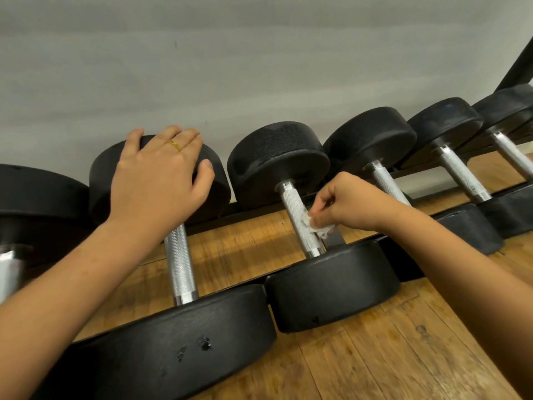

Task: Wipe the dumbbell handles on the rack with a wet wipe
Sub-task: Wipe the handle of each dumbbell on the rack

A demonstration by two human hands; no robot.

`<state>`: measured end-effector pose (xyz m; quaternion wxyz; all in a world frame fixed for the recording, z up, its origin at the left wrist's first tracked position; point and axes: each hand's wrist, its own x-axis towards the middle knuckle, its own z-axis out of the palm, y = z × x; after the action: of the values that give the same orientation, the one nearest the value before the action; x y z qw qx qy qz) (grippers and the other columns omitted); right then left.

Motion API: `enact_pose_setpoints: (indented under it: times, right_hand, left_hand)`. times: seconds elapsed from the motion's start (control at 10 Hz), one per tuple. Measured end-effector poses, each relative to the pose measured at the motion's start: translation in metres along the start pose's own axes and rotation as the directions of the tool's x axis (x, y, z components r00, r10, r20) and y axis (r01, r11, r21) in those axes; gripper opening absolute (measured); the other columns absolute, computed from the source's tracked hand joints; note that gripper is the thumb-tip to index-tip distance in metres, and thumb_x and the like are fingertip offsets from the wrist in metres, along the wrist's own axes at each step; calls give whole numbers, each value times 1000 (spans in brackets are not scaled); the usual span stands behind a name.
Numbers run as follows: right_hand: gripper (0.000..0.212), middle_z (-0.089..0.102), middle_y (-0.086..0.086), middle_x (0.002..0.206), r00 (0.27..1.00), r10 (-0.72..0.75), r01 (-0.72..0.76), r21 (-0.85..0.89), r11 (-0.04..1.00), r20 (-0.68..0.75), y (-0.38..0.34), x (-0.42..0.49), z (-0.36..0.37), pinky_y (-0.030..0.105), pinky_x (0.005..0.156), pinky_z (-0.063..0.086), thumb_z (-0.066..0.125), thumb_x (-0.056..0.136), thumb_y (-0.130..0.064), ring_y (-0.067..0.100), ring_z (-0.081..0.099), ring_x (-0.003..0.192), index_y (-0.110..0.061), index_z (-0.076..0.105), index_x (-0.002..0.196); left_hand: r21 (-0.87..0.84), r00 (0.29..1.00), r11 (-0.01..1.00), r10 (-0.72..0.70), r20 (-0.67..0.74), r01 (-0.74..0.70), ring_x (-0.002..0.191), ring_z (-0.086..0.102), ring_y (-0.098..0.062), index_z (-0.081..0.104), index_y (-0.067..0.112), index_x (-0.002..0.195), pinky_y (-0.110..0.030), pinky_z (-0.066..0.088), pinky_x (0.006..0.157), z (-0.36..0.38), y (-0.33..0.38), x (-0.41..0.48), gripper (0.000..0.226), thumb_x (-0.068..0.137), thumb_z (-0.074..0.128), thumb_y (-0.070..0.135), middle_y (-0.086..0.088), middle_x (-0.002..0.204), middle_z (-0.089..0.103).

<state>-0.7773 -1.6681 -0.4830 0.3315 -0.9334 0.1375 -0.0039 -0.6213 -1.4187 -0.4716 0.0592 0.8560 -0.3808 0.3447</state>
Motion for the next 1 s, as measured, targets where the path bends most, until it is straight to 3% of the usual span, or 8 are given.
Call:
enact_pose_setpoints:
  times: [0.1, 0.2, 0.3, 0.4, 0.6, 0.7, 0.9, 1.0]
  right_hand:
    - [8, 75, -7, 73, 993, 69, -66, -36, 997, 92, 1, -4, -2, 15, 62, 54, 84, 77, -11, 4, 71, 70, -15, 77, 76]
    - [9, 73, -10, 68, 978, 128, -113, -96, 989, 165, 1, -10, -2, 25, 69, 60, 87, 75, -12, 5, 70, 66, -16, 78, 75]
    - [10, 74, -7, 70, 998, 55, -55, -2, 998, -12, 1, -5, -2, 25, 72, 60, 84, 78, -11, 3, 70, 67, -17, 77, 74]
    - [6, 74, -8, 77, 968, -25, 43, 68, 997, -251, -1, 7, 5, 23, 75, 60, 81, 82, -15, 0, 70, 73, -19, 78, 85]
    - [17, 73, -8, 93, 890, -124, 106, -65, 992, -439, -19, 26, 26, 32, 88, 58, 76, 89, -22, 5, 67, 87, -20, 78, 105]
    - [20, 73, -3, 109, 915, -80, 34, -121, 992, -396, -26, 29, 27, 34, 97, 54, 71, 92, -22, 9, 66, 97, -19, 76, 112]
    - [15, 72, -2, 107, 974, -70, 2, -303, 953, -215, -35, 20, 24, 30, 92, 55, 70, 93, -14, 10, 66, 94, -19, 77, 104]
    - [18, 71, -1, 109, 935, -126, 21, -302, 953, -332, -29, 22, 27, 25, 90, 51, 68, 94, -17, 10, 64, 95, -18, 76, 111]
  left_hand:
    - [3, 1000, 1000, -1, 9, 1, 136, 55, -29, 63, 6, 138, -59, 32, 116, 0, 1, 0, 56, 101, 38, 39, -11, 142, 63]
    - [2, 1000, 1000, 1, 16, -1, 136, 55, -28, 63, 6, 138, -59, 32, 116, 0, 0, 1, 56, 101, 37, 40, -11, 142, 63]
    - [2, 1000, 1000, 3, 20, -3, 136, 55, -28, 63, 6, 138, -59, 32, 116, 0, -1, 1, 57, 101, 36, 40, -11, 142, 63]
    - [4, 1000, 1000, 3, 29, -3, 136, 55, -28, 63, 6, 138, -59, 31, 116, 0, -1, 0, 57, 101, 36, 40, -12, 142, 63]
    - [-7, 1000, 1000, -7, 28, 7, 136, 55, -27, 63, 5, 137, -60, 33, 116, -1, 0, 0, 56, 100, 38, 39, -11, 141, 64]
    - [-8, 1000, 1000, -6, 25, 7, 136, 55, -27, 63, 6, 137, -60, 33, 116, -1, -1, 0, 56, 100, 38, 39, -11, 140, 64]
    - [-4, 1000, 1000, -8, 26, 8, 136, 55, -26, 64, 6, 137, -60, 33, 116, -1, -1, -1, 56, 101, 37, 40, -10, 140, 64]
    - [-9, 1000, 1000, -7, 30, 8, 137, 54, -26, 63, 7, 138, -60, 32, 116, -1, -2, 0, 57, 101, 35, 41, -10, 142, 63]
